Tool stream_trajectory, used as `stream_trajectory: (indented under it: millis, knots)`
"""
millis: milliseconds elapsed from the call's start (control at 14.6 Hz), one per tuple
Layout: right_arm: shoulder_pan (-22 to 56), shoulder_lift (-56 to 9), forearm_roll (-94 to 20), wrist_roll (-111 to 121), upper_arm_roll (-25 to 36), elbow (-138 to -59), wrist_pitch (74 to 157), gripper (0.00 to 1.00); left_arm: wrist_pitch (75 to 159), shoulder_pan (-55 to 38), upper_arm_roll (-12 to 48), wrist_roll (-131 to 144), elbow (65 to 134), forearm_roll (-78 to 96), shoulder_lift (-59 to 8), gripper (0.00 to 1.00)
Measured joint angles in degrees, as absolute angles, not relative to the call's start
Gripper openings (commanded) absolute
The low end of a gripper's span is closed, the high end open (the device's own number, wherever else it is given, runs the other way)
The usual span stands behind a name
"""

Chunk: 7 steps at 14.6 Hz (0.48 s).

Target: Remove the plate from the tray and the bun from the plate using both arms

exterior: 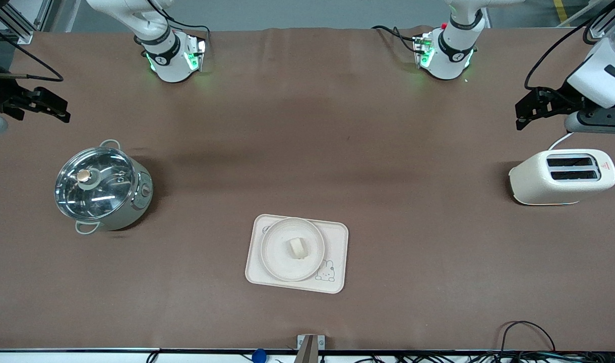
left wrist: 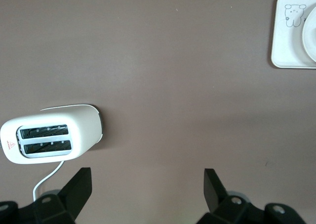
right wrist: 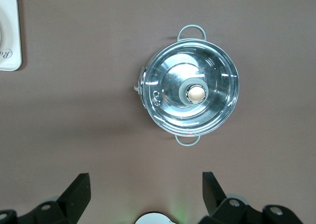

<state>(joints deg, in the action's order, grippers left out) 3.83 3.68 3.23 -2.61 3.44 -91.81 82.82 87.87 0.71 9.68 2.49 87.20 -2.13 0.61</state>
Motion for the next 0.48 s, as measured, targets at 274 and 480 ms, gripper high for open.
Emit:
stream_trajectory:
  millis: [274, 480]
  knots:
    - [3.58, 3.69, 3.24, -2.84, 3.95, -91.81, 82.77, 1.00, 87.78, 0.68, 9.68, 2.49, 87.17, -2.13, 0.60, 1.00]
    - [3.21, 3.70, 3.24, -2.84, 4.36, -91.80, 82.74, 1.00, 87.61, -0.54, 10.22, 2.40, 87.41, -2.13, -0.68, 1.00]
